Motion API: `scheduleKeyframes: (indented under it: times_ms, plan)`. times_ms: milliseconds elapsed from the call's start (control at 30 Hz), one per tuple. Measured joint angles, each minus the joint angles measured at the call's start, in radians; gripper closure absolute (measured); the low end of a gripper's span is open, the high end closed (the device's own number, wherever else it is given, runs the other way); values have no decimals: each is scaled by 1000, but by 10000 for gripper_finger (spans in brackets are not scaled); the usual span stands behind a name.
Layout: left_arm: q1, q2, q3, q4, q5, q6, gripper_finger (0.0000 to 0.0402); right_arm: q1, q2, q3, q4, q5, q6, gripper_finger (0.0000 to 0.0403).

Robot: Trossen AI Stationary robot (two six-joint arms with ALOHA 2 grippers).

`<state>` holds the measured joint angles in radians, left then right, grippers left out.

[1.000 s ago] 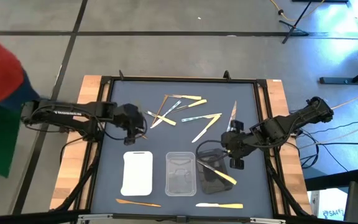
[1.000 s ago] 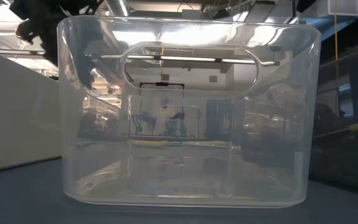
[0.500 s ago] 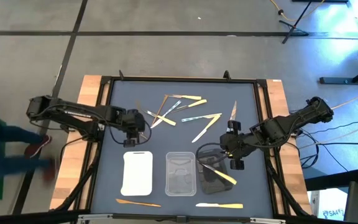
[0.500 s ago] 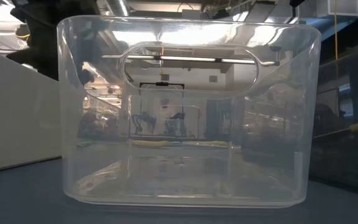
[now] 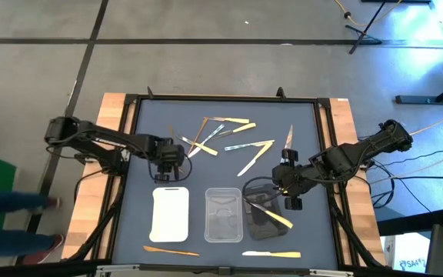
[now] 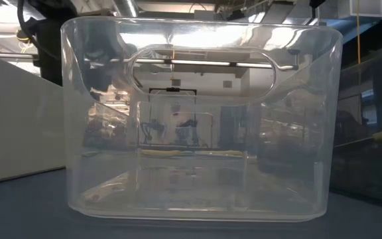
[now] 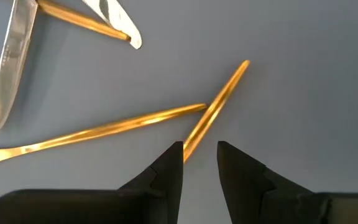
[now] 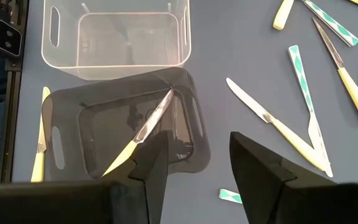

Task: Sort silverware by color (type)
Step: Put the gold table knife into the white bin

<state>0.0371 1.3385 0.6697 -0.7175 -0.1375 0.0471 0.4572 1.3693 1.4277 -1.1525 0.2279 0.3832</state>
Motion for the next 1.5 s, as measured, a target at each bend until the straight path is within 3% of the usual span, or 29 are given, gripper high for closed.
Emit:
scheduleKeyframes:
  times_ms: [600, 1333, 1500]
  plan:
    - [64, 65, 0, 3, 24, 144, 309, 0, 0, 0, -1, -3, 0, 244]
    - [63, 153, -4, 7, 43, 176, 310, 0, 0, 0, -1, -3, 0, 244]
    - [63, 154, -5, 8, 44, 204, 329, 0, 0, 0, -1, -3, 0, 244]
